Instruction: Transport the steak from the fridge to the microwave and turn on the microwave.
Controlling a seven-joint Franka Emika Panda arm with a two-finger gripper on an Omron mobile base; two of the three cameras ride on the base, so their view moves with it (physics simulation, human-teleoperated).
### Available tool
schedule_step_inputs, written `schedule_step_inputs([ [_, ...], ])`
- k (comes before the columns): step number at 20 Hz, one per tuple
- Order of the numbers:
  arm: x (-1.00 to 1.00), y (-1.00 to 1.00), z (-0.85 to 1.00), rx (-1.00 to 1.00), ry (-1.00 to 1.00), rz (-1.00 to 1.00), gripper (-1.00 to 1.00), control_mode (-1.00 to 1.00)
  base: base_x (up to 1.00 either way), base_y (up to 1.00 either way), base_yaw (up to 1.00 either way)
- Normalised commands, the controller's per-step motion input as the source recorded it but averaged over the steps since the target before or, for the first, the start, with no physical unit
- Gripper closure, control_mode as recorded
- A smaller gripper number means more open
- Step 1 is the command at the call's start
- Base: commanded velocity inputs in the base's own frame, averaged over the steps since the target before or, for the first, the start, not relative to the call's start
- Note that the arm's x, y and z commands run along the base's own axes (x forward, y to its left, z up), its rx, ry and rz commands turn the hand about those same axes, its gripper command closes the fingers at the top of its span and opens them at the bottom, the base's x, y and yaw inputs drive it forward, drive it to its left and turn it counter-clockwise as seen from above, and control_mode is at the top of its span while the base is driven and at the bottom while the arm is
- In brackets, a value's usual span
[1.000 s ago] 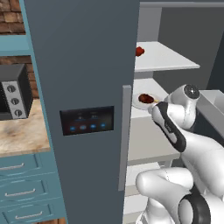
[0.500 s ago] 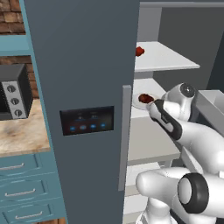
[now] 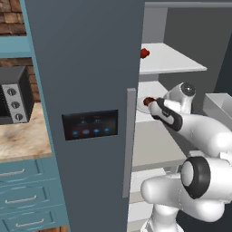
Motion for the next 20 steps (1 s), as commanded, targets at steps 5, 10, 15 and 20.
schedule_step_inputs([
  [5, 0.35, 0.00, 0.00, 0.00, 0.00, 0.00, -1.00, -1.00, 0.00, 0.00, 0.00],
  [10, 0.25, -0.08, -0.05, 0.00, -0.04, 0.02, -1.00, -1.00, 0.00, 0.00, 0.00],
  [15, 0.09, -0.14, -0.01, 0.00, -0.10, 0.05, -1.00, -1.00, 0.00, 0.00, 0.00],
  [20, 0.15, -0.04, 0.00, 0.00, -0.01, 0.04, -1.00, -1.00, 0.00, 0.00, 0.00],
])
